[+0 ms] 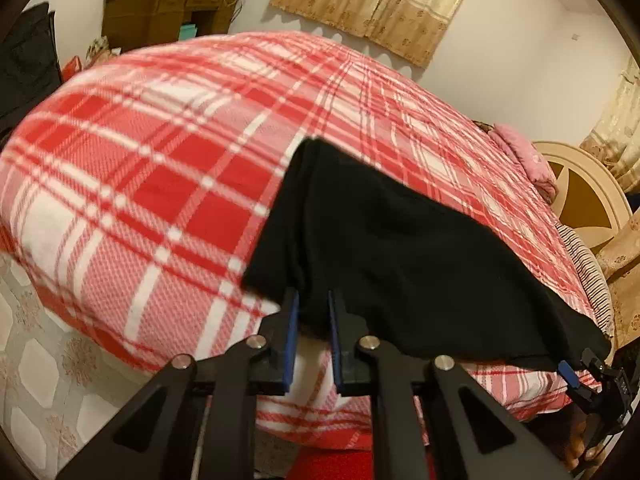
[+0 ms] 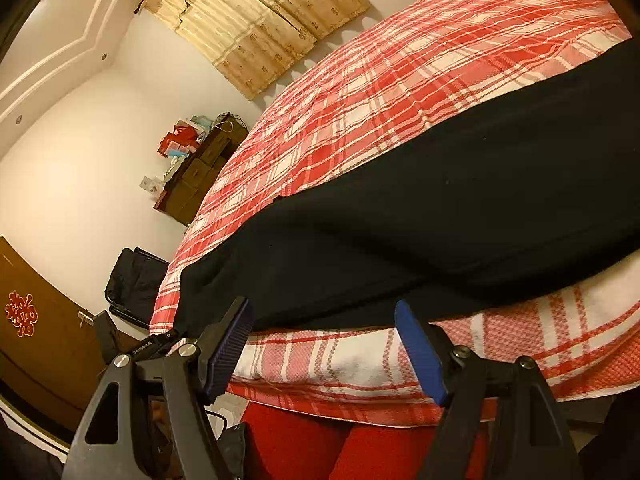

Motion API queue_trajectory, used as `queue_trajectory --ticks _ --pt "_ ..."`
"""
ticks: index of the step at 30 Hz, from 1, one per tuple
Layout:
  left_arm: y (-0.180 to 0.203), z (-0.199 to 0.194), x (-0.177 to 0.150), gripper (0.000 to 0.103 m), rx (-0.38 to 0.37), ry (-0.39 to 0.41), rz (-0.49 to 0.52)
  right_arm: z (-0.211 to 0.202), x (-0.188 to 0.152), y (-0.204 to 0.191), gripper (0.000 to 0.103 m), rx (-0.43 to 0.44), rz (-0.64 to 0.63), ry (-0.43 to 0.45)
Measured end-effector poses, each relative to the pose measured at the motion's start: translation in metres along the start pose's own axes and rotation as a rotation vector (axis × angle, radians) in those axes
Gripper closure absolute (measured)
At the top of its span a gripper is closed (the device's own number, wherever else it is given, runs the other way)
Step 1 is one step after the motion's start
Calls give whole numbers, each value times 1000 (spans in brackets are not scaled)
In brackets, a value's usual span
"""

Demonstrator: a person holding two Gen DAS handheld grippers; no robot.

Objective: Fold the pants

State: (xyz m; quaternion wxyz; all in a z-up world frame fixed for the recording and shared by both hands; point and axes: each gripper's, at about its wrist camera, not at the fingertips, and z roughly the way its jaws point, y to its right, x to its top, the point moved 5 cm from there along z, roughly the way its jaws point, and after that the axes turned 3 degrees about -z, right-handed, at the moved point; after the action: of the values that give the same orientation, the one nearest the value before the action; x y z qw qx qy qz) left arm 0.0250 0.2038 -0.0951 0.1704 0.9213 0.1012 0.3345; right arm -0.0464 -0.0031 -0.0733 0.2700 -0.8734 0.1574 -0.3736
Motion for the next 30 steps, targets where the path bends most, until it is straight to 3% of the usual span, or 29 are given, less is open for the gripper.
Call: queue_trajectory --ticks 4,7,11,14,17,19,21,26,30 --pt "7 -13 24 94 75 76 106 -18 4 8 28 -41 2 40" --pt "2 -16 40 94 130 115 125 -29 3 18 28 -75 19 55" --pt "-9 -4 44 94 137 78 93 -32 -4 30 28 -95 51 40" --pt "-6 4 36 93 170 64 149 -33 -7 36 28 -96 71 38" --pt "-6 8 31 84 224 61 206 -31 -7 35 28 -87 80 33" --pt "-12 7 32 51 293 68 221 -29 -8 33 28 -79 77 29" --pt "-18 0 36 35 349 94 212 -28 -8 28 28 -67 63 27" --pt "-25 -21 46 35 438 169 181 -33 -1 25 28 -105 5 60" --pt "14 -22 38 35 376 217 274 -68 29 43 28 -204 11 181"
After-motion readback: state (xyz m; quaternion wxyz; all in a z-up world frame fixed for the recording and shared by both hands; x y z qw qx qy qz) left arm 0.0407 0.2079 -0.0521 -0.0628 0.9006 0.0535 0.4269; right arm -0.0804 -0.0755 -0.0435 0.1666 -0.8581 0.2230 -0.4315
